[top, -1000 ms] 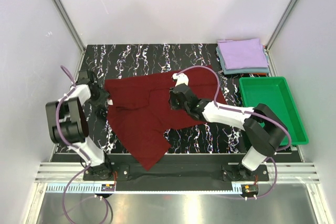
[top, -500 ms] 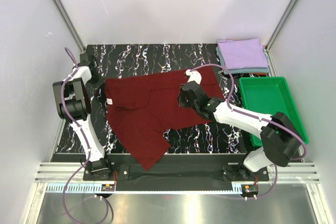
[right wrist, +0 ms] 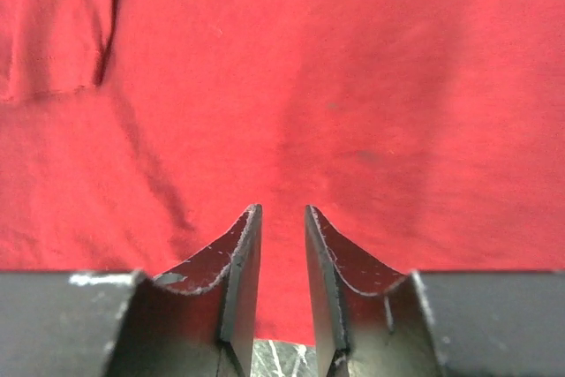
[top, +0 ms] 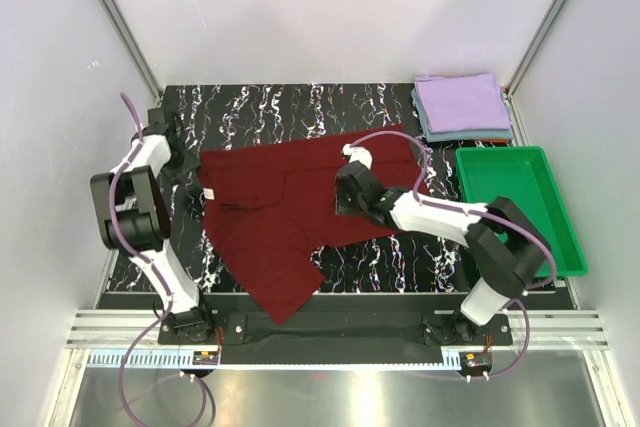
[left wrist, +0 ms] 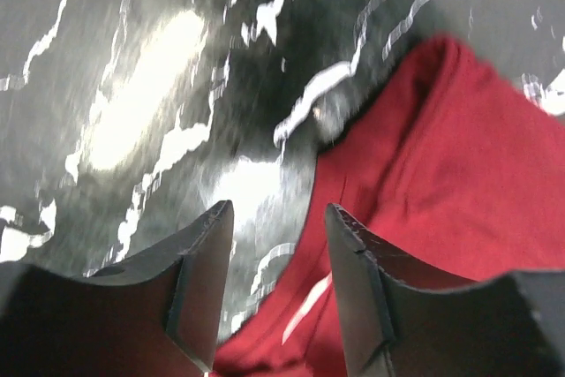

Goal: Fold and stack the t-shirts
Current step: Fold the tshirt

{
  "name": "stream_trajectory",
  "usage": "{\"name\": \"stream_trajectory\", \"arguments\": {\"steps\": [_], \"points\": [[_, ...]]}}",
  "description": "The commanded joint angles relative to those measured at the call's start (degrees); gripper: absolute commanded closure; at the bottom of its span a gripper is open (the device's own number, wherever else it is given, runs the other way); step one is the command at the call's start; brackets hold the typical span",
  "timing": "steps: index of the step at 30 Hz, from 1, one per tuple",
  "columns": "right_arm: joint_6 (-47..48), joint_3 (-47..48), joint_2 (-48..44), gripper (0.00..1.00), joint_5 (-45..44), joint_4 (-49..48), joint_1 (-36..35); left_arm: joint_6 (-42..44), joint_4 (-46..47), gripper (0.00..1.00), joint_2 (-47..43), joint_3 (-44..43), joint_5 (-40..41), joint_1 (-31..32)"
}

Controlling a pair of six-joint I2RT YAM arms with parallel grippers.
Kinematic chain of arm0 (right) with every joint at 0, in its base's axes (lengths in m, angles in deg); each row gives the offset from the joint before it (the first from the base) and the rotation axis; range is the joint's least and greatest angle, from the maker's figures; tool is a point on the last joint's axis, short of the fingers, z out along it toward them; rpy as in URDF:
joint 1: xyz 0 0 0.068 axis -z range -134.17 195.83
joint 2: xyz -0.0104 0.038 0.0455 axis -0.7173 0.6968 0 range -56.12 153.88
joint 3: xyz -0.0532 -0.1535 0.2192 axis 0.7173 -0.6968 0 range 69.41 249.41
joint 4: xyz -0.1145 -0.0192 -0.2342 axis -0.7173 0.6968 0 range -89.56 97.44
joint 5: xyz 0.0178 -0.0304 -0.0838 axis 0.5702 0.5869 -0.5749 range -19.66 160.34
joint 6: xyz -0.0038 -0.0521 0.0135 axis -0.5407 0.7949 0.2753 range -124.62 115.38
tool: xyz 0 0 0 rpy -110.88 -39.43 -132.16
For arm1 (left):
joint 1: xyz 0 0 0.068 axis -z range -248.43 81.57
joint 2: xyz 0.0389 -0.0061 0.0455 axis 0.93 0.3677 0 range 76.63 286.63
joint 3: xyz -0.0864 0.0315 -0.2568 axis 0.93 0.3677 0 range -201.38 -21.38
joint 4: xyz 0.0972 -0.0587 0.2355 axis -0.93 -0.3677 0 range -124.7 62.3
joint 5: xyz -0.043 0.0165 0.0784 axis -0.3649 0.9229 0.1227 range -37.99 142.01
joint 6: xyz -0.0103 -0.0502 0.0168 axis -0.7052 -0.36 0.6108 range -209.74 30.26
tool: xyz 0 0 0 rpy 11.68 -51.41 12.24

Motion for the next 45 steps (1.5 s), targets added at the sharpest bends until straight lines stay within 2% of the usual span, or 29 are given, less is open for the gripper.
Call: {"name": "stream_trajectory", "arguments": {"steps": [1,7,11,13,14,17,23,28,30,32,34,38,45], "points": [[-0.2,4.7,3.8,0.66,7.0,-3.0,0.3,-0.3,2.1,0.48,-5.8,4.2,-2.3,0.2],[-4.6,5.1,8.3,0.67,3.0,0.3,1.8,-0.8,0.0,0.48,-7.9,11.0,0.4,0.2],[-5.4,4.1,8.3,0.67,1.1,1.1,2.4,-0.9,4.1,0.51,-6.7,12.3,-4.1,0.3],[-5.4,4.1,8.0,0.66,0.8,1.3,2.4,-0.5,3.7,0.62,-3.5,10.9,-6.3,0.6],[-5.4,4.3,7.7,0.66,0.1,1.6,2.4,-0.2,3.3,0.77,-1.0,9.3,-6.3,0.9],[-5.6,4.3,6.6,0.67,-1.3,2.1,2.5,-0.1,0.5,1.00,1.9,5.3,-5.5,0.9],[-6.6,5.7,5.4,0.67,-3.7,2.3,2.4,0.3,0.5,1.00,5.1,0.8,-3.1,0.8],[-5.8,7.9,5.6,0.68,-3.7,3.6,2.4,1.6,-1.8,1.00,7.2,-7.0,-4.5,0.3],[-5.5,7.9,5.5,0.68,-3.3,3.5,2.4,1.1,-1.8,0.82,3.7,-6.1,-3.8,0.5],[-5.5,7.8,5.6,0.68,-2.9,2.8,2.4,0.7,0.9,0.60,-2.6,-1.0,-2.7,0.4],[-5.9,7.5,5.6,0.67,-1.9,2.6,2.4,1.0,2.9,0.55,-6.0,2.7,-2.4,0.3],[-6.0,6.2,4.9,0.67,-0.9,1.5,2.5,1.6,3.2,0.55,-8.7,8.5,-4.2,0.4],[-6.2,3.8,1.7,0.67,-1.1,0.6,2.4,-0.1,3.7,0.58,-6.7,13.2,-6.0,1.6]]}}
